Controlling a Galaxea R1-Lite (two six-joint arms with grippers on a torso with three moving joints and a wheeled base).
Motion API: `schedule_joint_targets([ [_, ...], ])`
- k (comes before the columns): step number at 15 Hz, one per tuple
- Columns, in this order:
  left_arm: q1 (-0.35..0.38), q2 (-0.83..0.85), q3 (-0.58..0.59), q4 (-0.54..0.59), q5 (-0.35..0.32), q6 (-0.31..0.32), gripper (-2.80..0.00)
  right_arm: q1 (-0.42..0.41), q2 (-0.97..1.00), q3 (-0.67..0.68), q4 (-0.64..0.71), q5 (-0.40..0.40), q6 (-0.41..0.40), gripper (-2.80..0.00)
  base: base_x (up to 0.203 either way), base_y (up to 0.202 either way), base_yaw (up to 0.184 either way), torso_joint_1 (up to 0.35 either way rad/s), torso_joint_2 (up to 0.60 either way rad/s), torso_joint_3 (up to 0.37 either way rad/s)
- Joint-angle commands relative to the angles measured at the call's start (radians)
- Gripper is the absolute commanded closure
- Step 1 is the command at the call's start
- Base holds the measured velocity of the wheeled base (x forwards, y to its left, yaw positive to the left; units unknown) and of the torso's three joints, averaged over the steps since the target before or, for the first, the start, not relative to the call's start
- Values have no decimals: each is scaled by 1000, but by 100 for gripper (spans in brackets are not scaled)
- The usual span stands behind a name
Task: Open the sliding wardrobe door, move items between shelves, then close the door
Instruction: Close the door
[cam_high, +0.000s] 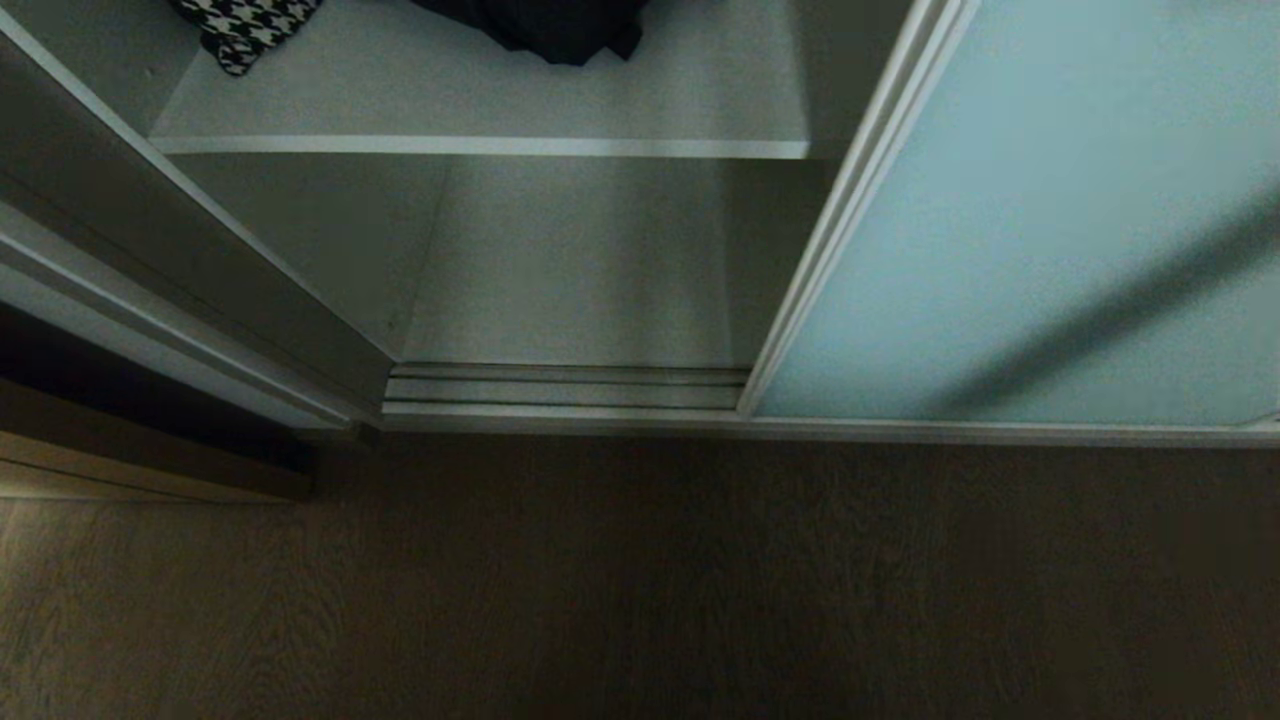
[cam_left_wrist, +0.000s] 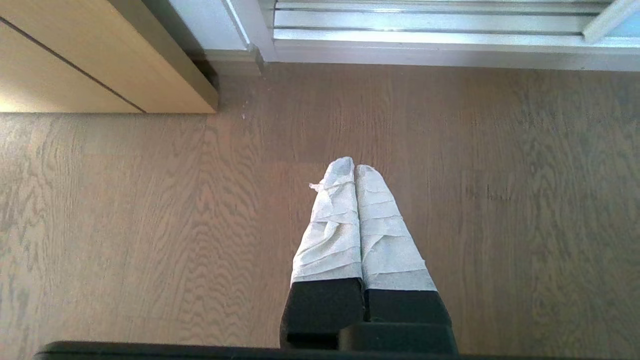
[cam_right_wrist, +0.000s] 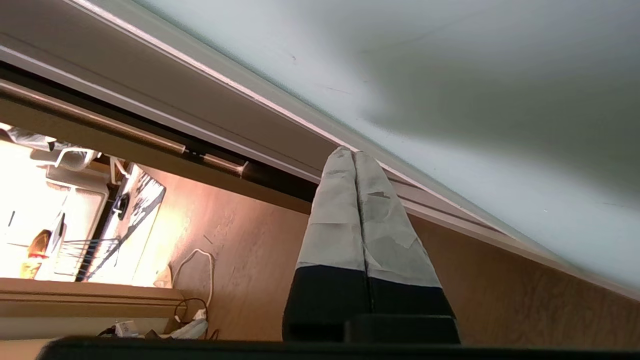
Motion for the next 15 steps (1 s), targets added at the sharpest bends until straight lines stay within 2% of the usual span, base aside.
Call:
schedule_joint_targets([
  [1,0,1,0,0,0,1,0,3,23,-4,-32,-8,6,0,0,0,0,0,0,0],
  [5,0,1,0,0,0,1,0,35,29,-32,-37,-8,1,0,0,0,0,0,0,0],
  [9,0,1,0,0,0,1,0,174,101,-75,-35,-25,-47,0,0,0,0,0,0,0],
  [15,0,1,0,0,0,1,0,282,151,-80,-42,-39,-61,0,0,0,0,0,0,0],
])
